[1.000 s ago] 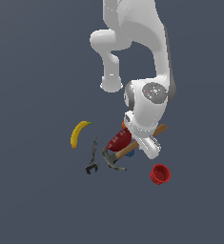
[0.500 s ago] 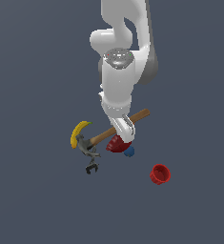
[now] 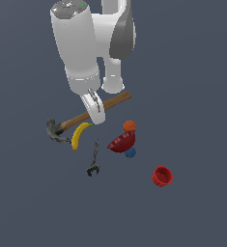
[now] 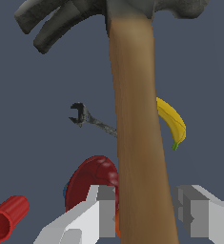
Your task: Pick up a designated object from a clutter of objects.
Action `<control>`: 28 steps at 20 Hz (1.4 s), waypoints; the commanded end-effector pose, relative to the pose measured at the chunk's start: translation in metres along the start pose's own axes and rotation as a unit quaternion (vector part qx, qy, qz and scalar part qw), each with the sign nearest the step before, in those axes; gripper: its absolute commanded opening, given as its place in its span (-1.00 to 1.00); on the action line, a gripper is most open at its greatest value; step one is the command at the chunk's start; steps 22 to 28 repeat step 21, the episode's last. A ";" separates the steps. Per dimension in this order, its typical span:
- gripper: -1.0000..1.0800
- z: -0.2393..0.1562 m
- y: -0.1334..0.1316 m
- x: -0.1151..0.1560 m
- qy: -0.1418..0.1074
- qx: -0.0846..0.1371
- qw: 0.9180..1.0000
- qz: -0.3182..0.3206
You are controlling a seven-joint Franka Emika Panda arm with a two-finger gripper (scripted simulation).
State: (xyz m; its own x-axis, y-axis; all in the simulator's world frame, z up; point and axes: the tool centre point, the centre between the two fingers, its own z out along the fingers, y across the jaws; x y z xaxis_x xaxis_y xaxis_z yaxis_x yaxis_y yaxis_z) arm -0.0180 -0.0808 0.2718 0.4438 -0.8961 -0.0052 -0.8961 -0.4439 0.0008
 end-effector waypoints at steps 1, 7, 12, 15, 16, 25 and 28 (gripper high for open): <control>-1.00 -0.022 0.016 0.020 0.001 0.001 1.000 0.000; -1.00 -0.068 0.050 0.065 0.001 0.001 1.000 0.000; -1.00 -0.093 0.068 0.090 0.002 0.001 1.000 0.000; -1.00 -0.102 0.073 0.100 0.002 0.001 1.000 0.000; -1.00 -0.105 0.075 0.102 0.003 0.000 1.000 0.000; -1.00 -0.109 0.077 0.107 0.003 0.000 1.000 0.000; -1.00 -0.109 0.077 0.107 0.003 0.000 1.000 0.000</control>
